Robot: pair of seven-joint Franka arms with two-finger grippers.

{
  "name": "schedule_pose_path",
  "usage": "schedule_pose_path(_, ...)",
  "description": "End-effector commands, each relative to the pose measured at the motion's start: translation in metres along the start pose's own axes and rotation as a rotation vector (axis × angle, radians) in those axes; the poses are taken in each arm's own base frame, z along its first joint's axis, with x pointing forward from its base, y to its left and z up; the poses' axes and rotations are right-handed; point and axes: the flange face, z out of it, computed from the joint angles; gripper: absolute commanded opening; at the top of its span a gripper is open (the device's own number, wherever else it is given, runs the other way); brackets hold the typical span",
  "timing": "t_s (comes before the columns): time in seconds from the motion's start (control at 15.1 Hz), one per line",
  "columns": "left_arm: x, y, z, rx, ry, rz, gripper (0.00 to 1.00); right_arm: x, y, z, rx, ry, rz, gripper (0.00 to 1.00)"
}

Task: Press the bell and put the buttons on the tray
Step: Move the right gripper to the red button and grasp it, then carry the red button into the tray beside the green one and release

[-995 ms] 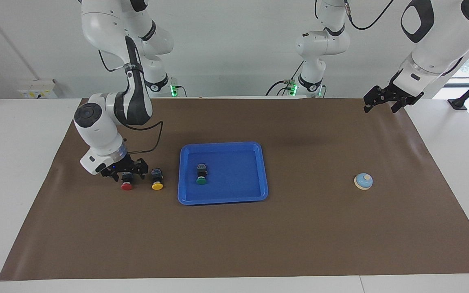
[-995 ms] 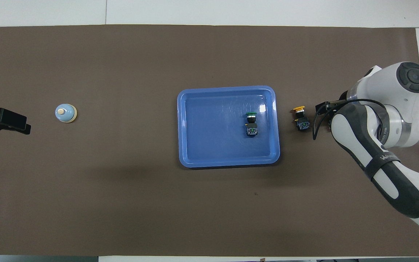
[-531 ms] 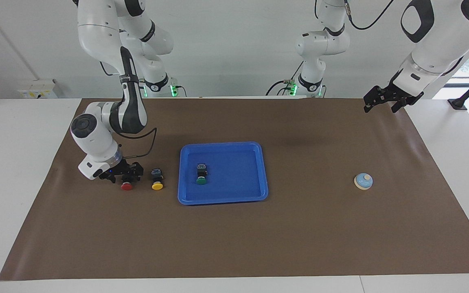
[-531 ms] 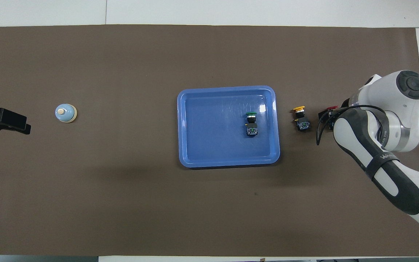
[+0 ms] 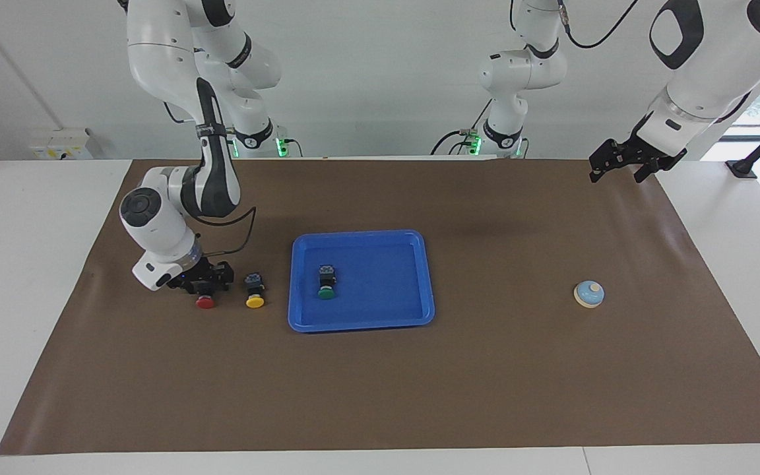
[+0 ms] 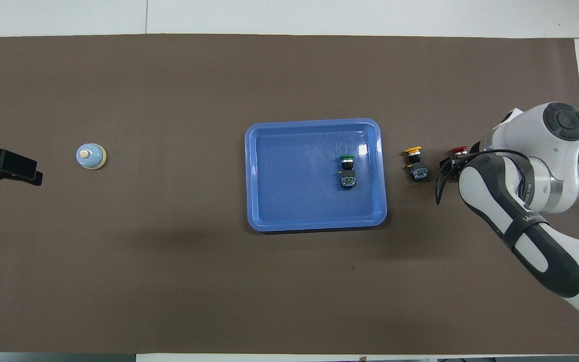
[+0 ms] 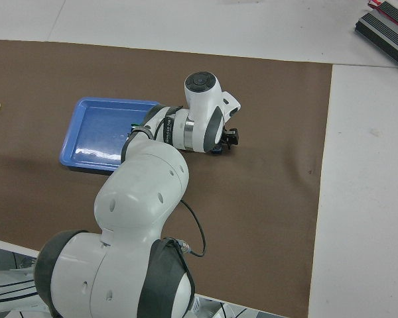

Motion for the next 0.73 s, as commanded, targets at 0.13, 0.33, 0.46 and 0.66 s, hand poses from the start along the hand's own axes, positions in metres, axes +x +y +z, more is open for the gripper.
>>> schedule_pose_path(0.13,-0.006,0.0,0.0,-0.009,0.011,-0.002,1.0,-0.005,-0.007,-0.021,0.012,0.036,-0.005,0.0)
schedule_pose_path(0.33,-0.006,0.0,0.0,-0.009,0.013,-0.002,1.0,0.013,-0.061,-0.061,0.012,0.043,0.041,0.0)
schedule_pose_path(0.46,-0.006,0.0,0.0,-0.009,0.011,-0.002,1.0,0.024,-0.116,-0.092,0.009,0.014,0.08,0.0)
schedule_pose_path(0.66,-0.006,0.0,0.0,-0.009,0.013,-0.002,1.0,0.023,-0.228,-0.112,0.011,0.033,0.159,0.0)
